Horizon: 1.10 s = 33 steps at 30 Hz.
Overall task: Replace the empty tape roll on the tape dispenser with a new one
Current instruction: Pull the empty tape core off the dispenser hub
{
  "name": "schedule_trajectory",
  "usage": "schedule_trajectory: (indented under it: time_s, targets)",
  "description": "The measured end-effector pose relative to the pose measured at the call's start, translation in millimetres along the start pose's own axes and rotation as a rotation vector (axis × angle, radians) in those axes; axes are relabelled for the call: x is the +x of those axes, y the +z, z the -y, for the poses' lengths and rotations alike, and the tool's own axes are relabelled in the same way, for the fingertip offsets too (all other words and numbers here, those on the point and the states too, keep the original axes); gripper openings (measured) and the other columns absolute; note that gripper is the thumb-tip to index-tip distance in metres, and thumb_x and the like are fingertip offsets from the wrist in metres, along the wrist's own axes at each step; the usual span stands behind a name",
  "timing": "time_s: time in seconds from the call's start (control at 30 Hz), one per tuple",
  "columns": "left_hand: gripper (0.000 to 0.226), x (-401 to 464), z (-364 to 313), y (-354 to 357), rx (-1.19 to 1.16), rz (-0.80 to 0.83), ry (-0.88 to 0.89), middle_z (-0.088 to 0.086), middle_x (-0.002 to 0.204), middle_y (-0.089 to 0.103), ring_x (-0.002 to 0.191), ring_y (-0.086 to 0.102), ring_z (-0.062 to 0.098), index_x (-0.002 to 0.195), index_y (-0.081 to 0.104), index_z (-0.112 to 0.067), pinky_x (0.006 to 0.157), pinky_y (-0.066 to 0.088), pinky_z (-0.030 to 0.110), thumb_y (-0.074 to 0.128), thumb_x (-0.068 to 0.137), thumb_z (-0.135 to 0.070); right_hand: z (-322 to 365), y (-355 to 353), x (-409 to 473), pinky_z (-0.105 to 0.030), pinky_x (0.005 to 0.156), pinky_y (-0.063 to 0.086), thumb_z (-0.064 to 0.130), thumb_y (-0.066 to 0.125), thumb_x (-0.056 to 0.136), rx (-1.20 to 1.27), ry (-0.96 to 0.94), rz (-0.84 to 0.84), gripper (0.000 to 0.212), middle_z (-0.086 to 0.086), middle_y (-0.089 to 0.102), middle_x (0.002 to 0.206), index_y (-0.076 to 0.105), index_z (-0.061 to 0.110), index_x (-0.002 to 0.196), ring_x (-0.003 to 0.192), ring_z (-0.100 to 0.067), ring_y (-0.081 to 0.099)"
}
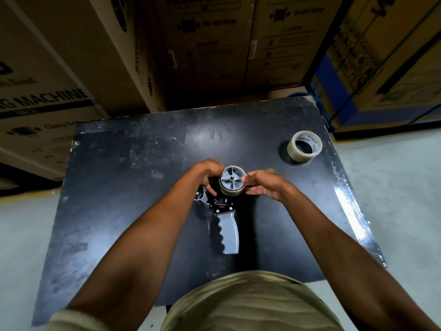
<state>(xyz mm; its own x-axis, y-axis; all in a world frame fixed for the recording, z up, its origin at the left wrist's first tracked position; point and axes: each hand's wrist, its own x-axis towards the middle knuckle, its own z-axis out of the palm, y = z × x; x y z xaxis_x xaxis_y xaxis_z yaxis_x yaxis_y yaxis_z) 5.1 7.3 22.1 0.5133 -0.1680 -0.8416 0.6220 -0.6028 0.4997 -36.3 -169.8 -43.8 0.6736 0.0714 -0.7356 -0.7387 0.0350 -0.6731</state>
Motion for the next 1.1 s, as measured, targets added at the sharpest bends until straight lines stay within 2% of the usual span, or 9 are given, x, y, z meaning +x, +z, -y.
schedule_trajectory:
  time_s: [0.13, 0.23, 0.37, 0.47, 0.6, 0.7, 0.8, 0.93, 1.1]
  targets:
    - [0.021, 2.3, -1.9, -0.1, -0.007, -0.008, -0.021, 0.014, 0.112, 0.039, 0.109, 0.045, 0.041, 0.081, 0.048, -0.004, 0.098, 0.045, 0.065, 0.039, 0.098, 0.002, -2.4, -0.6, 2.4, -0.042, 0.091, 0.058, 0.0, 0.069, 0.089, -0.015, -0.019, -0.011, 0.032, -0.023, 0.07, 0.108, 0.065, -0.012, 0.119, 0.099, -0.027, 0.068]
    - [0.013, 6.4, -0.7, -1.1, -0.017, -0.019, -0.019, 0.019, 0.12, 0.042, 0.122, 0.045, 0.045, 0.097, 0.05, -0.002, 0.096, 0.047, 0.065, 0.038, 0.099, 0.001, -2.9, -0.6, 2.1, -0.035, 0.08, 0.061, -0.001, 0.069, 0.088, -0.004, -0.027, -0.019, 0.032, -0.021, 0.071, 0.105, 0.067, -0.011, 0.118, 0.093, -0.024, 0.07]
    - [0.014, 5.8, 0.9, -1.3, -0.065, -0.055, -0.001, 0.015, 0.114, 0.042, 0.105, 0.045, 0.04, 0.106, 0.048, -0.002, 0.095, 0.047, 0.066, 0.04, 0.097, 0.005, -1.0, 1.1, 0.3, -0.04, 0.088, 0.06, -0.002, 0.07, 0.087, -0.003, -0.029, -0.048, 0.032, -0.021, 0.07, 0.103, 0.066, -0.012, 0.117, 0.093, -0.027, 0.07]
    - [0.016, 2.8, 2.9, 0.8, -0.105, -0.08, 0.02, 0.009, 0.101, 0.042, 0.103, 0.046, 0.035, 0.111, 0.045, -0.004, 0.093, 0.05, 0.063, 0.043, 0.096, 0.003, 0.7, 4.3, -0.5, -0.033, 0.077, 0.061, -0.001, 0.071, 0.087, -0.029, -0.042, -0.087, 0.03, -0.019, 0.07, 0.098, 0.067, -0.01, 0.115, 0.083, -0.024, 0.07]
    - [0.041, 6.0, 9.8, 5.1, -0.14, -0.141, 0.071, 0.007, 0.113, 0.036, 0.099, 0.048, 0.026, 0.132, 0.038, -0.003, 0.087, 0.055, 0.059, 0.049, 0.093, -0.002, 0.4, 10.5, 0.6, -0.027, 0.064, 0.06, 0.002, 0.07, 0.087, -0.135, -0.063, -0.149, 0.013, -0.015, 0.068, 0.09, 0.071, 0.001, 0.1, 0.076, -0.019, 0.066]
    - [0.029, 4.9, 13.2, 7.4, -0.139, -0.167, 0.118, 0.005, 0.108, 0.039, 0.085, 0.054, 0.018, 0.116, 0.041, -0.015, 0.077, 0.06, 0.055, 0.054, 0.091, -0.006, -1.2, 13.8, 6.0, -0.027, 0.06, 0.057, 0.006, 0.07, 0.079, -0.292, -0.091, -0.254, 0.023, -0.009, 0.067, 0.08, 0.075, -0.002, 0.1, 0.072, -0.015, 0.063]
    - [0.021, 5.6, 16.9, 10.5, -0.087, -0.22, 0.157, 0.007, 0.106, 0.043, 0.087, 0.061, 0.023, 0.098, 0.04, -0.019, 0.069, 0.061, 0.055, 0.053, 0.088, -0.007, -0.9, 19.4, 8.0, -0.036, 0.061, 0.058, 0.014, 0.06, 0.068, -0.426, -0.159, -0.306, 0.037, -0.008, 0.058, 0.068, 0.074, -0.005, 0.097, 0.063, -0.015, 0.056]
    - [0.02, 3.9, 18.8, 16.3, -0.03, -0.298, 0.212, 0.007, 0.106, 0.043, 0.096, 0.066, 0.035, 0.097, 0.044, -0.017, 0.073, 0.059, 0.057, 0.055, 0.085, -0.006, 0.3, 23.8, 10.8, -0.04, 0.067, 0.062, 0.031, 0.067, 0.07, -0.575, -0.207, -0.392, 0.03, 0.0, 0.054, 0.058, 0.078, 0.007, 0.086, 0.057, -0.009, 0.052]
    - [0.023, -0.7, 17.7, 14.3, -0.01, -0.355, 0.2, 0.011, 0.113, 0.048, 0.088, 0.071, 0.037, 0.098, 0.046, -0.016, 0.069, 0.061, 0.052, 0.059, 0.082, -0.006, -3.4, 24.8, 12.7, -0.044, 0.081, 0.062, 0.036, 0.073, 0.073, -0.624, -0.265, -0.439, 0.028, 0.005, 0.056, 0.068, 0.081, 0.017, 0.093, 0.075, -0.014, 0.056]
